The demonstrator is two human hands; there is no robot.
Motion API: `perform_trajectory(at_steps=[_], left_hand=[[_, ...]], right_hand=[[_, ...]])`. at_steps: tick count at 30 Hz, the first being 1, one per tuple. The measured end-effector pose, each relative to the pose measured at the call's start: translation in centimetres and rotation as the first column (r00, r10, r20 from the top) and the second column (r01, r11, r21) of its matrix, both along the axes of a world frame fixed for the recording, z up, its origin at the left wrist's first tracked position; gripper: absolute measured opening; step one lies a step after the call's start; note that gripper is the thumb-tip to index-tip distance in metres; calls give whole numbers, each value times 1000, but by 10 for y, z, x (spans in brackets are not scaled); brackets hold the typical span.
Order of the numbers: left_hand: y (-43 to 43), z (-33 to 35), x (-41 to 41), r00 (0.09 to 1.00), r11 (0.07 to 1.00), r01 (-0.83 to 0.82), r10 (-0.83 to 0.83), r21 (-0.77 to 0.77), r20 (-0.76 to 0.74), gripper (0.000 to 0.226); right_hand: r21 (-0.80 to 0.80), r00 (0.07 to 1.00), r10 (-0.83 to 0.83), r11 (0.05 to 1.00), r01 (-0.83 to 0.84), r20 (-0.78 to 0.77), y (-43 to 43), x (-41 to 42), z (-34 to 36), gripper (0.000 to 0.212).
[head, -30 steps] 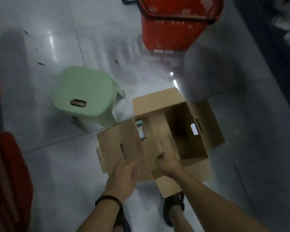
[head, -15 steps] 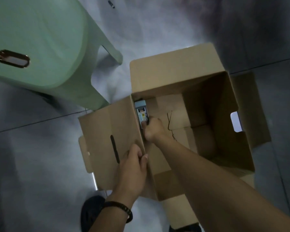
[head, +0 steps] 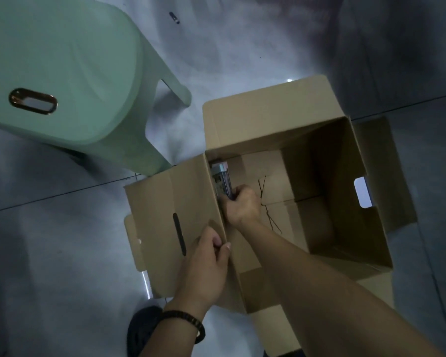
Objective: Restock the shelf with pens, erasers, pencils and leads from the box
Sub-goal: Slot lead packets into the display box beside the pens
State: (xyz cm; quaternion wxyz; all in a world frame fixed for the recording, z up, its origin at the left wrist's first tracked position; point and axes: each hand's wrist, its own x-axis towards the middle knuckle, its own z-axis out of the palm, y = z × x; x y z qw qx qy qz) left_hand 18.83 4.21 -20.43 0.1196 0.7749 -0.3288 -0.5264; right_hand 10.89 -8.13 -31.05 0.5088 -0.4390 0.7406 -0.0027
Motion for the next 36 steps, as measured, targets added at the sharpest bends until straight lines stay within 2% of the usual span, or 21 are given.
perform_trajectory(at_steps=[4, 7, 9, 11, 13, 15, 16, 18, 21, 23, 24, 27, 29, 31, 33, 36], left_hand=[[1, 20, 7, 991, 991, -132, 133, 13, -24, 11], [-2, 59, 18, 940, 946, -323, 324, 25, -107, 6], [-8, 95, 28, 871, 897, -438, 440, 60, -217, 13], [-17, 145, 38, 749, 835, -540, 534, 105, -392, 29], [-25, 209, 52, 570, 771, -617, 577, 158, -585, 47], [-29, 283, 66, 428, 731, -659, 559, 178, -710, 52], [-26, 319, 74, 387, 717, -675, 547, 177, -742, 49], [-19, 388, 89, 399, 712, -695, 500, 102, -769, 45], [5, 481, 104, 417, 652, -757, 522, 33, -745, 43], [29, 545, 111, 456, 599, -799, 550, -50, -700, 37], [41, 564, 110, 472, 582, -809, 564, -79, -677, 34], [98, 655, 118, 430, 459, -876, 608, -146, -667, 28], [143, 705, 119, 416, 407, -896, 624, -179, -662, 26], [191, 744, 123, 424, 362, -902, 644, -234, -637, 26], [241, 778, 125, 404, 286, -914, 675, -286, -617, 29], [321, 817, 126, 320, 127, -934, 712, -334, -625, 30]], right_hand=[[-51, 986, -98, 993, 106, 134, 10, -12, 53, 13], [-187, 987, -28, 981, 58, 160, 28, -22, 134, 10], [-257, 973, 13, 965, 47, 230, 38, -24, 201, 11], [-239, 929, -5, 966, 101, 371, 45, -21, 272, 11], [-180, 878, -26, 975, 127, 477, 47, -10, 346, 9], [-162, 848, -7, 981, 109, 530, 49, 2, 421, 10], [-154, 842, 15, 985, 81, 540, 51, 9, 459, 11], [-181, 850, 69, 983, 32, 523, 56, 25, 523, 10], [-329, 881, 191, 943, -42, 434, 70, 42, 601, 7], [-408, 881, 279, 906, -111, 381, 84, 60, 656, 19], [-411, 864, 296, 904, -116, 408, 91, 64, 672, 25], [-413, 771, 417, 884, -220, 482, 126, 87, 751, 47], [-427, 677, 524, 843, -327, 517, 156, 101, 796, 74], [-463, 555, 626, 779, -423, 547, 186, 120, 835, 90], [-528, 401, 734, 676, -515, 548, 216, 138, 869, 86], [-606, 216, 832, 527, -597, 511, 273, 169, 922, 59]])
